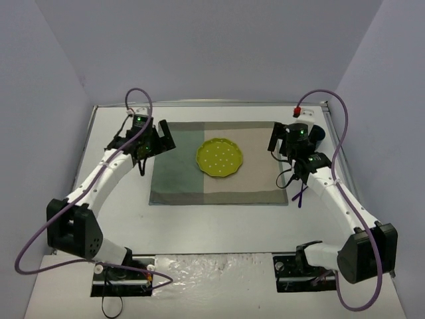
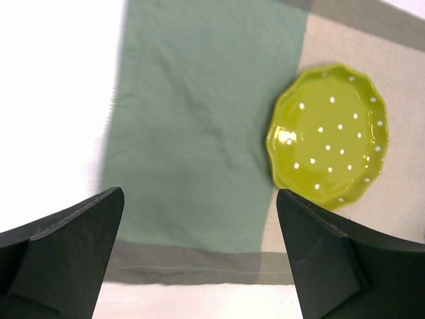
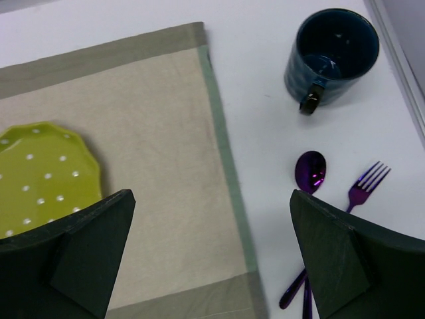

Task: Set the dinner table for one person

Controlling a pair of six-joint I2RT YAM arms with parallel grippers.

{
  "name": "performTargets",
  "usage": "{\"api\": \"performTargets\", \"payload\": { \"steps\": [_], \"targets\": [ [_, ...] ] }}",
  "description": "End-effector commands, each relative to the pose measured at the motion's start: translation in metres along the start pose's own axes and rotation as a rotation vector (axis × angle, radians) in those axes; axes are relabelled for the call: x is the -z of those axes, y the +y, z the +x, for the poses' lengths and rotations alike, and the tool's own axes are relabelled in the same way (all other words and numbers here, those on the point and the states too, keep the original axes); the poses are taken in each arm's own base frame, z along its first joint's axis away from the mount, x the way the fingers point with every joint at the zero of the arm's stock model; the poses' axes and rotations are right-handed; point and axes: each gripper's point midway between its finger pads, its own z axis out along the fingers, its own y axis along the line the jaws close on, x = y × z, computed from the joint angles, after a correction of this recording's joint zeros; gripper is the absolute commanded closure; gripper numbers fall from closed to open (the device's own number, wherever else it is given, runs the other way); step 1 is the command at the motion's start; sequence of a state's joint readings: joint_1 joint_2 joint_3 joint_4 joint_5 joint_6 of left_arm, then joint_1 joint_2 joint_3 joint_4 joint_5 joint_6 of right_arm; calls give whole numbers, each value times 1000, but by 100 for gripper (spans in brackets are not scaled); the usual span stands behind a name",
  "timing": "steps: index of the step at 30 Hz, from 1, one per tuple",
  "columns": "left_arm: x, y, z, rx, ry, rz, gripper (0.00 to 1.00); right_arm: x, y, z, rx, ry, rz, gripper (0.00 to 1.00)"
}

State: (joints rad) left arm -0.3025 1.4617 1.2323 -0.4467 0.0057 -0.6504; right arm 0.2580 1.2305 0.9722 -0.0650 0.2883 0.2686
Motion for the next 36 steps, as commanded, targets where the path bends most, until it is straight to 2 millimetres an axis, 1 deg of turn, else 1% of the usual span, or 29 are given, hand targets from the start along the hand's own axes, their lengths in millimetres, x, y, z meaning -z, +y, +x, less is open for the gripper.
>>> {"api": "performTargets", "payload": {
  "steps": [1, 2, 3, 5, 7, 9, 11, 14, 16, 20, 22, 24, 27, 31, 36],
  "targets": [
    [51, 34, -37, -135, -55, -81, 3, -24, -32, -10, -20, -12, 129, 0],
    [58, 37, -45, -149, -61, -65, 3, -31, -39, -8, -57, 0, 135, 1],
    [62, 38, -47, -159, -54, -48, 3, -38, -45, -7, -81, 10, 147, 2],
    [64, 49, -49, -184, -53, -81, 3, -49, -59, -3, -100, 27, 194, 3],
    [66, 65, -53, -200, -85, -151, 3, -63, -72, 1, -105, 51, 253, 5],
    [60, 71, -49, -199, -97, -154, 3, -76, -84, 9, -109, 78, 297, 6],
    [53, 77, -41, -201, -75, -149, 3, -89, -91, 0, -135, 52, 317, 8],
    [54, 83, -39, -201, -66, -177, 3, -105, -92, 3, -139, 53, 322, 12],
    [55, 85, -38, -200, -73, -185, 3, -118, -103, 1, -163, 43, 344, 16],
    [59, 92, -40, -199, -93, -219, 3, -140, -107, 3, -158, 55, 357, 24],
    [60, 92, -40, -200, -94, -220, 3, -146, -110, 0, -174, 39, 358, 28],
    [58, 92, -39, -200, -87, -220, 3, -153, -116, 2, -185, 40, 370, 32],
    [56, 93, -38, -200, -78, -224, 3, -164, -119, 4, -186, 46, 368, 37],
    [55, 95, -37, -198, -80, -232, 3, -173, -120, 7, -167, 55, 367, 42],
    [53, 96, -36, -199, -73, -236, 3, -180, -124, 5, -156, 54, 370, 54]
  ]
}}
